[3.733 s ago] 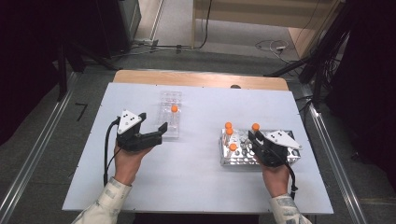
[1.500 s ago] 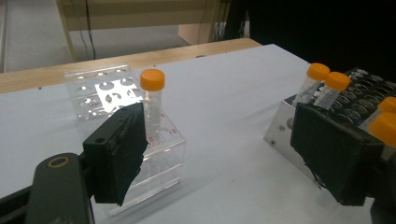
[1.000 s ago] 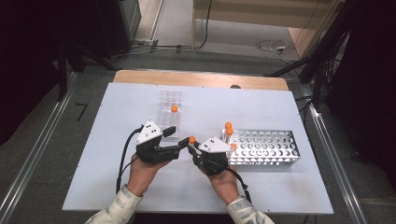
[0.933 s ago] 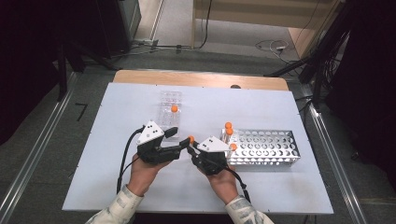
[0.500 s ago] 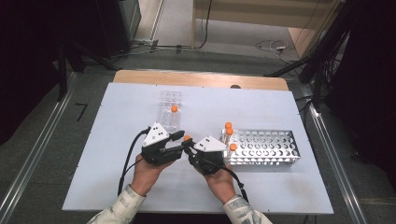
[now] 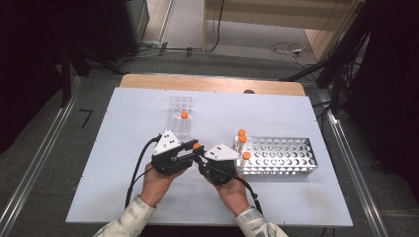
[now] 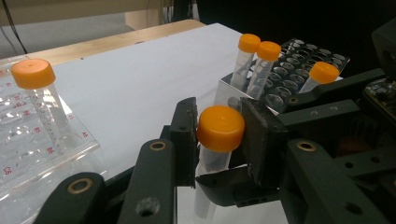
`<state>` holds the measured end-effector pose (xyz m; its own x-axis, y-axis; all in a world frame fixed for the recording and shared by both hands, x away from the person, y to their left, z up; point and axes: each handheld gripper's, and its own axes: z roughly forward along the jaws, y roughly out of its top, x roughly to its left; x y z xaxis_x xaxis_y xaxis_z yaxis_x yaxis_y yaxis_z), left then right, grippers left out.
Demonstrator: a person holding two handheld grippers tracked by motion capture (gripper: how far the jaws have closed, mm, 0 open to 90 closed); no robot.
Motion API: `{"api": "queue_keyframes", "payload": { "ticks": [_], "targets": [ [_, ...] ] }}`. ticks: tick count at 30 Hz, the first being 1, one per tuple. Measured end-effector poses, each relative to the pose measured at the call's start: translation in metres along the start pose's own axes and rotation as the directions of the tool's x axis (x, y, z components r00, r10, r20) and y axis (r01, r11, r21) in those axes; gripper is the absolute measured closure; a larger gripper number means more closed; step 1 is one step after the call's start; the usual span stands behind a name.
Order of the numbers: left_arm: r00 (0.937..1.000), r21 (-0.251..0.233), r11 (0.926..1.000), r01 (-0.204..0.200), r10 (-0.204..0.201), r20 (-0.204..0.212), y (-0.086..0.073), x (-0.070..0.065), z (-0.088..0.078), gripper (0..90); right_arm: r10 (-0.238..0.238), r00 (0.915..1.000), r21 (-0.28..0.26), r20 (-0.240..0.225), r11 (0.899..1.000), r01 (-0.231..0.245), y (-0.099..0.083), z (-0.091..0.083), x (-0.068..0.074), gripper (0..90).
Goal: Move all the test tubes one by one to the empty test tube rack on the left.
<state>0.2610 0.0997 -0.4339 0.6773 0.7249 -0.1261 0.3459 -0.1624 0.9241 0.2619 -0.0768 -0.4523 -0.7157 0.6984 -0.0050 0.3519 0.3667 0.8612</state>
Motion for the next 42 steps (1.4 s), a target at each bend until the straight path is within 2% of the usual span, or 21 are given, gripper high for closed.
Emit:
{"api": "queue_keyframes", "payload": {
  "ticks": [8, 11, 17, 20, 25, 30, 33, 42],
  "targets": [
    [0.9999, -0.004, 0.9999, 0.012, -0.012, 0.005, 0.001, 0.001, -0.001, 70.0, 0.003, 1.0000, -0.004, -0.004, 1.000, -0.003, 0.000, 0.000, -0.001, 71.1],
    [0.9999, -0.012, 0.9998, 0.016, -0.015, 0.004, 0.003, 0.003, -0.003, 70.2, 0.013, 0.9996, -0.006, -0.024, 1.000, -0.014, 0.001, -0.002, -0.003, 58.4],
    [0.9991, -0.030, 0.9990, 0.033, -0.034, -0.027, 0.009, 0.011, -0.009, 70.2, 0.023, 0.9988, -0.004, -0.044, 1.000, -0.023, -0.002, -0.011, -0.007, 45.0],
    [0.9980, -0.038, 0.9983, 0.045, -0.047, -0.043, 0.013, 0.017, -0.014, 70.3, -0.001, 0.9983, 0.008, -0.058, 1.000, 0.001, -0.005, -0.019, -0.007, 39.0],
    [0.9947, -0.055, 0.9964, 0.065, -0.069, -0.076, 0.020, 0.028, -0.024, 70.2, -0.009, 0.9960, 0.017, -0.089, 1.000, 0.010, -0.015, -0.037, -0.005, 34.5],
    [0.9908, -0.074, 0.9937, 0.084, -0.092, -0.100, 0.027, 0.038, -0.031, 70.2, -0.012, 0.9941, -0.001, -0.108, 1.000, 0.012, -0.021, -0.056, -0.006, 30.4],
    [0.9869, -0.082, 0.9928, 0.087, -0.097, -0.129, 0.030, 0.043, -0.034, 70.2, -0.006, 0.9937, -0.004, -0.112, 1.000, 0.006, -0.025, -0.065, -0.008, 27.6],
    [0.9778, -0.102, 0.9898, 0.099, -0.116, -0.175, 0.039, 0.056, -0.037, 70.2, -0.008, 0.9935, 0.013, -0.113, 1.000, 0.010, -0.045, -0.084, -0.009, 24.8]
  ]
}}
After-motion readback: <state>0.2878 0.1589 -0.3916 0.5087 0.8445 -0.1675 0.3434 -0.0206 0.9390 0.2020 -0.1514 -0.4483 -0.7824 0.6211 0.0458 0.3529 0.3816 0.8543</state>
